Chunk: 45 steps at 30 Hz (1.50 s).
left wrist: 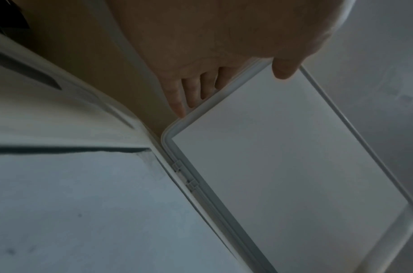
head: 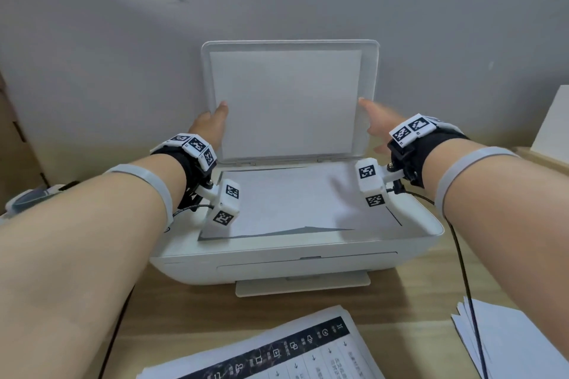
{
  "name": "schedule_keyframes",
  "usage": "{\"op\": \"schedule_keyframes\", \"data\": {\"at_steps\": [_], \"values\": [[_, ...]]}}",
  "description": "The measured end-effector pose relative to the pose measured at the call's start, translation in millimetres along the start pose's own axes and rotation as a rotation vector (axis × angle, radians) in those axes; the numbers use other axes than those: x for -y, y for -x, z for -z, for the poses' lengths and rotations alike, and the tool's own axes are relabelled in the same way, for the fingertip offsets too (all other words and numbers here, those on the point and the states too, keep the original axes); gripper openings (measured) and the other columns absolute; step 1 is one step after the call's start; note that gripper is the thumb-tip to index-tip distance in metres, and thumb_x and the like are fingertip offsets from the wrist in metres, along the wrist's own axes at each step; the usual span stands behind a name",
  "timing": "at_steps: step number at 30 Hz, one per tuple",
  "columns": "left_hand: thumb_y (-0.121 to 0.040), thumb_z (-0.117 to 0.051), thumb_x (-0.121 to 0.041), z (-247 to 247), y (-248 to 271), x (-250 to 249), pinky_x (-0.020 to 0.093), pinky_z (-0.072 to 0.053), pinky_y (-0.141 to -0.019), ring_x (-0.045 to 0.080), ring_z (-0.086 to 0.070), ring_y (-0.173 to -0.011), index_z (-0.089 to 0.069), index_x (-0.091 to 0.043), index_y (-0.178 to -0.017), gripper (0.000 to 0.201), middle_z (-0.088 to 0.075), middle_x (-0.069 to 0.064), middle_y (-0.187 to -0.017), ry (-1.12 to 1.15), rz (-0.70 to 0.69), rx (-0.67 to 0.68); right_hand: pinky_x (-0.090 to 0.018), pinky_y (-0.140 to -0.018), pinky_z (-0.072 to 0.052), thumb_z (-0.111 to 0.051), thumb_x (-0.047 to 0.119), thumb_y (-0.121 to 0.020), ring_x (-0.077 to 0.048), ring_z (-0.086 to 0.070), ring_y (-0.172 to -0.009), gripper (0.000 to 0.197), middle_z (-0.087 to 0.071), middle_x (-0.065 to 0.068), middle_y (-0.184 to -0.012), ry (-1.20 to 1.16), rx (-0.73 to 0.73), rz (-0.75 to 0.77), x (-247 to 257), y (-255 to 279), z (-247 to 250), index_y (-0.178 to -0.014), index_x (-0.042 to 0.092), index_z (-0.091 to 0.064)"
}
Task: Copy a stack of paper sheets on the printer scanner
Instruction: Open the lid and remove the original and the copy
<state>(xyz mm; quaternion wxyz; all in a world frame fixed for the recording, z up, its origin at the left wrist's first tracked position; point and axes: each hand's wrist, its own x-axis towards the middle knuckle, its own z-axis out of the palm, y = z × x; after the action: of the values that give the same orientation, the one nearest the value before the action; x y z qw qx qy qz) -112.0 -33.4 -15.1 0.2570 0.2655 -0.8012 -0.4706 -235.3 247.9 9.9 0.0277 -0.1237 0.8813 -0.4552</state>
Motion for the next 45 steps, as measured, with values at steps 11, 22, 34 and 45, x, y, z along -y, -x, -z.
{"op": "schedule_keyframes", "data": {"at_steps": [11,22,34,45], "values": [[-0.093,-0.044,-0.047,-10,1,8,0.049,-0.045,-0.103,0.040,-0.055,-0.119,-0.049,-0.002,-0.134,0.060,-0.054,0.021,-0.132,-0.157,0.076,0.031,-0.046,-0.095,-0.050,-0.057,0.043,-0.092,-0.028,-0.062,-0.112,0.040,-0.062,-0.008,-0.122,0.037,0.136,-0.219,-44,10,-10,-0.120,0.015,-0.055],[-0.092,-0.058,-0.030,-25,34,3,0.034,-0.045,-0.072,0.027,-0.053,-0.066,-0.057,-0.003,-0.106,0.031,-0.063,0.016,-0.094,-0.524,0.178,0.291,-0.032,-0.063,-0.049,-0.053,0.024,-0.095,-0.026,-0.053,-0.071,0.021,-0.060,-0.009,-0.097,0.156,0.161,-0.235,-45,17,-13,-0.105,0.006,-0.058],[-0.093,-0.059,-0.023,-26,28,9,0.038,-0.054,-0.094,0.027,-0.058,-0.090,-0.054,-0.005,-0.096,0.019,-0.060,0.013,-0.102,-0.616,0.077,0.253,-0.040,-0.062,-0.048,-0.068,0.009,-0.083,-0.026,-0.049,-0.064,0.074,-0.052,-0.014,-0.078,0.009,0.172,-0.068,-53,-1,-27,-0.145,0.034,-0.035],[-0.096,-0.050,-0.038,-26,46,4,0.032,-0.044,-0.074,0.028,-0.055,-0.086,-0.056,-0.008,-0.095,0.031,-0.057,0.011,-0.101,-0.755,0.074,0.293,-0.020,-0.040,-0.038,-0.078,0.026,-0.076,-0.020,-0.056,-0.056,0.076,-0.059,-0.009,-0.076,0.313,0.275,-0.087,-47,50,5,-0.141,0.013,-0.042]]}}
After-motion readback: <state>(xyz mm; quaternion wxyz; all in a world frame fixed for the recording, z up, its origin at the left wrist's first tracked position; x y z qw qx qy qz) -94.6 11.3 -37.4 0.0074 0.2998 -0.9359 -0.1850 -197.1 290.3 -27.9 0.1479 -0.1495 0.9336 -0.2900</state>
